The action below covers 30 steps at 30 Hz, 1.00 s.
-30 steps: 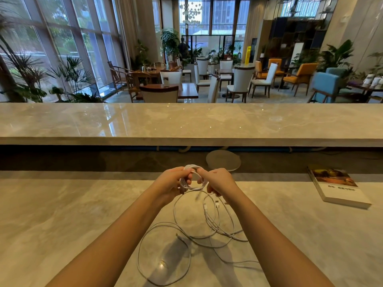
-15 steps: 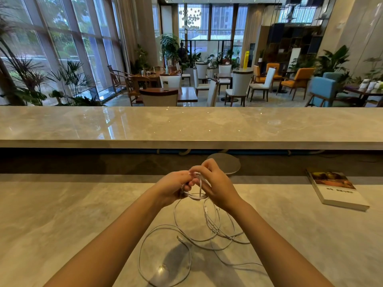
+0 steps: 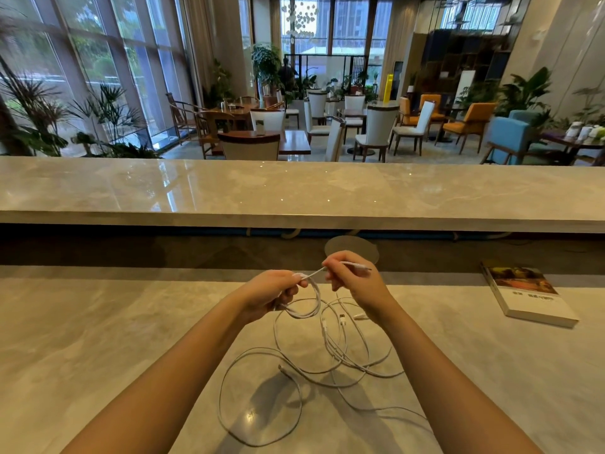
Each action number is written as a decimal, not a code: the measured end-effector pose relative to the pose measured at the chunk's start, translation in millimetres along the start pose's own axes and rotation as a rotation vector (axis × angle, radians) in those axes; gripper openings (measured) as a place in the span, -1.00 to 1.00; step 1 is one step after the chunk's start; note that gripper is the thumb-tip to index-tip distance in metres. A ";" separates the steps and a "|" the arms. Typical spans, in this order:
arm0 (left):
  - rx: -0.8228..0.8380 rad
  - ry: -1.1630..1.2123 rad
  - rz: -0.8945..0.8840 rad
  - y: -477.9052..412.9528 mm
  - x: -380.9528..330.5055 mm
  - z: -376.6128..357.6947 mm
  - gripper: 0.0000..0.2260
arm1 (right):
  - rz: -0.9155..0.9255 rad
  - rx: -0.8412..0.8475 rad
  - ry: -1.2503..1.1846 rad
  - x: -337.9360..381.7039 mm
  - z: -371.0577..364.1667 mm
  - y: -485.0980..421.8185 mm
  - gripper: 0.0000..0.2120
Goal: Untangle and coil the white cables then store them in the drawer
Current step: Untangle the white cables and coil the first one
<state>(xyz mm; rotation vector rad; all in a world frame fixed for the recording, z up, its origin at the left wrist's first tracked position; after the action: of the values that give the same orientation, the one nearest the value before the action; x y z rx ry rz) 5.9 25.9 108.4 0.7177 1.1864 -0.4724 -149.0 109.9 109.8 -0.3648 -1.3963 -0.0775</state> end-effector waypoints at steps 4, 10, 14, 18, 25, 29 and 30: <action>0.008 0.238 0.045 -2.6 10.4 9.7 -0.78 | -0.089 0.173 0.116 -2.9 15.4 2.9 -0.84; 0.011 0.667 0.128 -2.7 11.8 14.9 -0.82 | -0.102 0.507 0.571 3.2 7.2 11.6 -0.72; 0.037 0.822 0.160 -2.0 6.5 9.5 -0.81 | -0.122 0.223 0.676 -1.5 0.9 5.5 -0.93; 0.110 0.802 0.144 0.2 4.8 -2.5 -0.80 | -0.175 -0.044 0.579 -13.9 -9.4 2.5 -0.93; 0.030 0.455 -0.025 5.5 1.0 -14.9 -0.79 | -0.331 -0.091 0.199 -11.9 -17.8 5.9 -0.88; -0.026 0.427 -0.047 5.1 0.1 -13.2 -0.75 | -0.333 0.072 0.250 -7.4 -18.6 8.2 -0.81; -0.032 0.446 -0.044 4.4 0.4 -13.0 -0.75 | -0.307 0.078 0.416 -6.7 -17.9 8.0 -0.79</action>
<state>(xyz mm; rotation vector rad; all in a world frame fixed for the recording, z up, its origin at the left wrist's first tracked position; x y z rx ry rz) 0.4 38.4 106.6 0.7945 1.6254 -0.3369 -131.1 111.1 99.4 -0.0592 -1.0288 -0.3314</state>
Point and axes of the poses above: each hand's wrist, its own y-axis away from the middle knuckle, its own z-axis out of the back of the hand, x = y × z, the point moved 2 cm from there along -y, towards the middle knuckle, and after that the axes turned 2 degrees about -z, right-handed, at the moved point
